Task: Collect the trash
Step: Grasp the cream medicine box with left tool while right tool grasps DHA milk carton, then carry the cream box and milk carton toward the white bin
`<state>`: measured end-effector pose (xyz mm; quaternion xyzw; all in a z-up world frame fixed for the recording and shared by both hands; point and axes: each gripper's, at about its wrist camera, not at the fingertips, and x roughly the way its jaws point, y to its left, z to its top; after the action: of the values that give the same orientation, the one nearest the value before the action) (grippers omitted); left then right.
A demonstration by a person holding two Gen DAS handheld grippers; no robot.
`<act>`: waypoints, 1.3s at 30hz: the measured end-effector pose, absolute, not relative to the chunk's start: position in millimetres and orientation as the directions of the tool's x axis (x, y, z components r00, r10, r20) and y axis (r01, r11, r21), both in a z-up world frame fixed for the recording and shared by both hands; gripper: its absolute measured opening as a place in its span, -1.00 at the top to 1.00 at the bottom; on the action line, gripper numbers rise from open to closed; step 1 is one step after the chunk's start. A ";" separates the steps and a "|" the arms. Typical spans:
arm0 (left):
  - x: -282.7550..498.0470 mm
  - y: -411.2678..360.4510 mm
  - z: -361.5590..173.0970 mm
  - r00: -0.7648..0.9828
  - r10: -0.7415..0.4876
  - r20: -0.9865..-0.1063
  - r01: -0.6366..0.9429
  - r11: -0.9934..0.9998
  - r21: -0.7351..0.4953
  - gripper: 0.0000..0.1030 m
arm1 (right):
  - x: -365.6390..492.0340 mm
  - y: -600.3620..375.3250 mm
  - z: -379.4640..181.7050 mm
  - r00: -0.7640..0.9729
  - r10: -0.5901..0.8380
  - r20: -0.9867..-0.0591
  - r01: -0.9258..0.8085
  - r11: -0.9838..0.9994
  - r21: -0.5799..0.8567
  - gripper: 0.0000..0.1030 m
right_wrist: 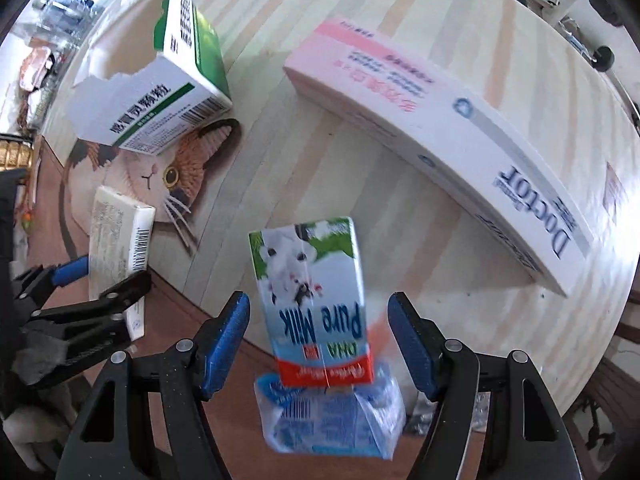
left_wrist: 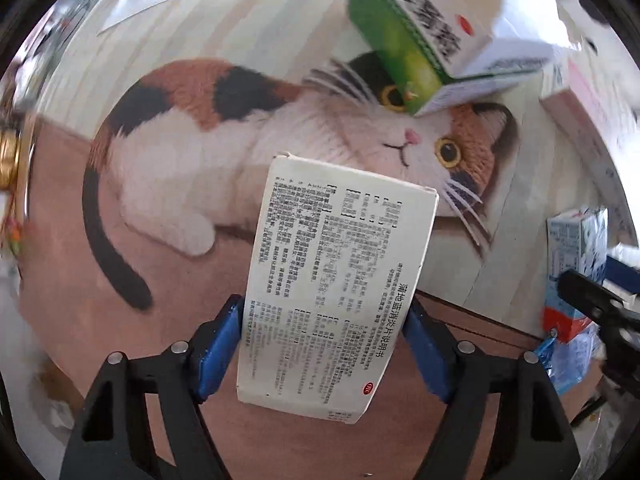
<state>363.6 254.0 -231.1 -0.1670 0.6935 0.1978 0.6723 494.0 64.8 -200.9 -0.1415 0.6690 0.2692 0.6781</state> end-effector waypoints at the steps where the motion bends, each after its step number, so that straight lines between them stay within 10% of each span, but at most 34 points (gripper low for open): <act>1: 358.3 255.6 -231.2 -0.046 0.039 -0.998 -0.515 0.855 0.057 -0.46 | 493.6 68.1 -203.4 -0.040 0.170 -0.985 -0.559 0.813 0.163 -0.16; 12: 216.7 255.2 -233.0 -0.035 -0.066 -0.997 -0.849 0.528 -0.005 -0.46 | 436.9 103.6 -205.9 -0.158 0.171 -0.973 -0.635 0.737 0.233 -0.04; 39: 187.7 205.8 -186.6 0.060 0.115 -0.992 -0.775 0.631 0.026 -0.42 | 349.8 96.2 -196.5 -0.006 0.125 -0.992 -0.741 0.665 0.089 -0.01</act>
<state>187.7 205.8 -186.6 -0.2746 0.6011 0.3299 0.6741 349.8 96.2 -196.5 -0.2448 0.6292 0.3276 0.6609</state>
